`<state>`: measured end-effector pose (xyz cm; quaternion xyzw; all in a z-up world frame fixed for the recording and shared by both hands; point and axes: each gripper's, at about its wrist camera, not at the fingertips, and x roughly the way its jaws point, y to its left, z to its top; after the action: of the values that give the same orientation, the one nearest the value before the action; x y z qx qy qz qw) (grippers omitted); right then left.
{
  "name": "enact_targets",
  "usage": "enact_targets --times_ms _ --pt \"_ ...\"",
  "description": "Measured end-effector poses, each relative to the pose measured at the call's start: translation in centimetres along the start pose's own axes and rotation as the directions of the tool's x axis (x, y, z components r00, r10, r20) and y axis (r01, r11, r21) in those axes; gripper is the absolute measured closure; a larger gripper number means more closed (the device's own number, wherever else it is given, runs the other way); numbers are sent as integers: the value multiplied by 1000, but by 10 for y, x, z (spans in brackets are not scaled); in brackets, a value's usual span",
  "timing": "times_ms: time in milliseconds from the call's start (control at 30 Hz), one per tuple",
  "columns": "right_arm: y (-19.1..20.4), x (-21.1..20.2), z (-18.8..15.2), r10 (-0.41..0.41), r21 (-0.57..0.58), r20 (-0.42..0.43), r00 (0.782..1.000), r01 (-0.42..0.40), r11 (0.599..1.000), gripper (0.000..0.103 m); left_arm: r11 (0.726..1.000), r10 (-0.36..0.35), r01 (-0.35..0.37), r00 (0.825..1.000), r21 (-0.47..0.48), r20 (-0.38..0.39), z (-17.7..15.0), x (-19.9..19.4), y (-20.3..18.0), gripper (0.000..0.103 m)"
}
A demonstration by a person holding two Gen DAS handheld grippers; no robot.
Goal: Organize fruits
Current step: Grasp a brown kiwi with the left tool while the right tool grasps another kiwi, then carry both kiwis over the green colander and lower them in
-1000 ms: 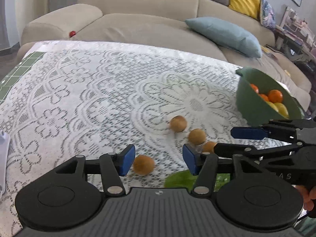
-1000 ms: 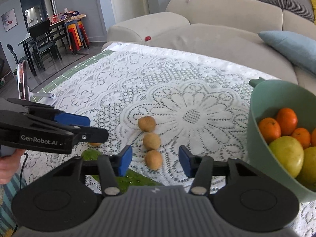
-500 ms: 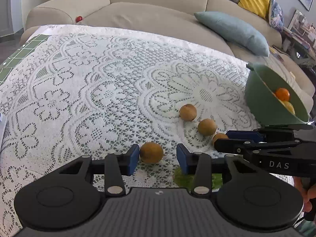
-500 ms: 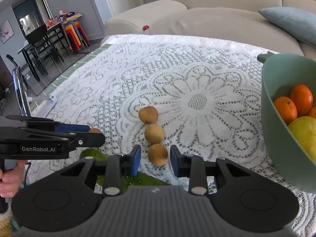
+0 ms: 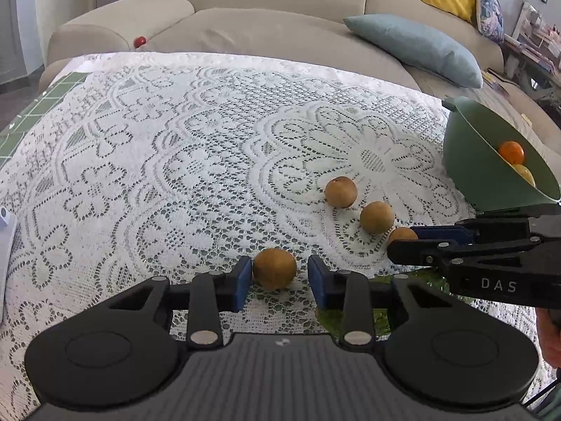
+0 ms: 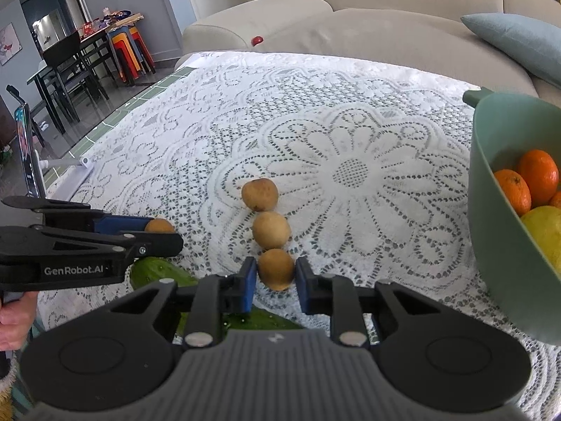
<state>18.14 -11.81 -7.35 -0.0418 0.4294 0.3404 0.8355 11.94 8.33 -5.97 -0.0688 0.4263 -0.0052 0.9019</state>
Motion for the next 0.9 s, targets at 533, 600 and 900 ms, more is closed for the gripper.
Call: enact_targets --times_ms 533,600,900 --pt "5 -7 -1 -15 -40 13 1000 16 999 83 1000 -16 16 999 -16 28 1 -5 3 73" --pt "5 -8 0 -17 -44 17 1000 18 999 83 1000 -19 19 999 -14 32 1 -5 3 73" --pt "3 -21 1 -31 -53 54 998 34 998 83 999 -39 40 995 -11 91 3 -15 1 73"
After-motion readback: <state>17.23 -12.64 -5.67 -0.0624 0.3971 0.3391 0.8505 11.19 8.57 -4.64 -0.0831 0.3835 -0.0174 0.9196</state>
